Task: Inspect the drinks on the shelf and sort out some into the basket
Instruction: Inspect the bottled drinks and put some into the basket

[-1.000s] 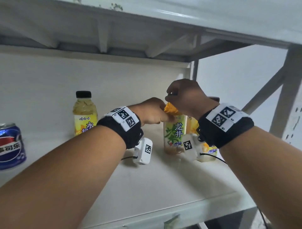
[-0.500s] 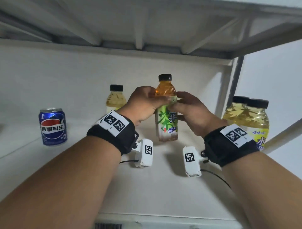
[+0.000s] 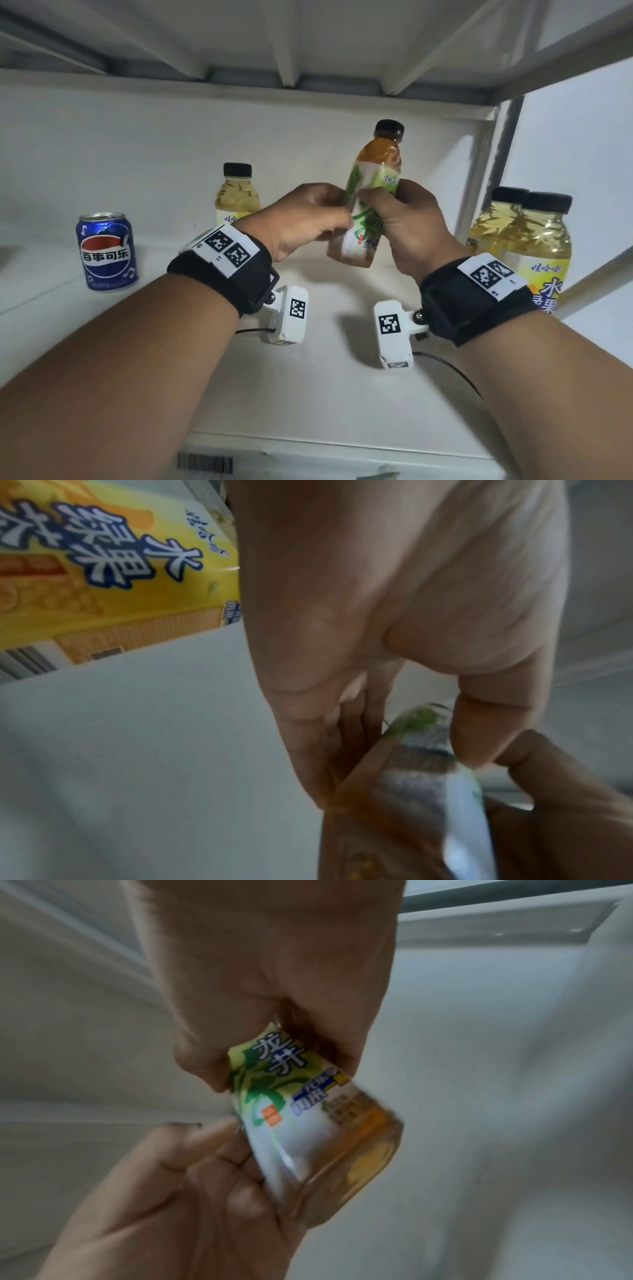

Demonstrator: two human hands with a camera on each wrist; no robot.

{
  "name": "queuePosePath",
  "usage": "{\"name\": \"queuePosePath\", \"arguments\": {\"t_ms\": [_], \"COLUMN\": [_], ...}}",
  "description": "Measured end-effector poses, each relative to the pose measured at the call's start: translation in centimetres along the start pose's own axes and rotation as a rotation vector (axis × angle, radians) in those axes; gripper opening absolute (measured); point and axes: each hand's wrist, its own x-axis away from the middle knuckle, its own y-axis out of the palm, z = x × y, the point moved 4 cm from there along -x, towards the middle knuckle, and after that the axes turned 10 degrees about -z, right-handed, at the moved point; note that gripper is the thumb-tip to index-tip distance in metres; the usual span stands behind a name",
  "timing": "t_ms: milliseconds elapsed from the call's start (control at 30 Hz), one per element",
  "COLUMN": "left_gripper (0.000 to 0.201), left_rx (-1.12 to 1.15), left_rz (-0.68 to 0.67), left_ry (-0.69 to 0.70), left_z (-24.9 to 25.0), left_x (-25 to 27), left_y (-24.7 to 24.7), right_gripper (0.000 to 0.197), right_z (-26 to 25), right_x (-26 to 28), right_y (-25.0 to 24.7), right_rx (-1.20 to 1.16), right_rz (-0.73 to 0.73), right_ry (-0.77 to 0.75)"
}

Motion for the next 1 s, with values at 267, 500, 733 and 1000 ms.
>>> {"name": "queuePosePath", "arguments": {"t_ms": [267,500,733,1000], "left_gripper": [0.028,0.049,0.042,0.039], "left_rx": [-0.051,-0.227,-0.12,-0.201], "left_rz": [-0.046,-0.037,-0.039,-0.024], "left_ry": [0.012,0.045,-0.036,-0.025], "left_z": [-0.4,0.3,-0.5,-0.9], "left_x": [0.3,0.6,0.1,-0.1], "left_y": [1.1,1.1,0.9,1.0], "right_gripper": [0.025,0.036,0.024,0.032], "right_z": [-0.9,-1.3,-0.7,0.2], "right_x": [0.7,1.3,0.7,0.3], "right_y": [0.7,1.0,0.3,0.2], "right_rx": [-0.041,-0.006,-0.115,-0.082], "right_rz": [-0.15,-0.161,-0.093,-0.155], "right_ry": [-0.052,-0.08,-0.038,0.039]}}
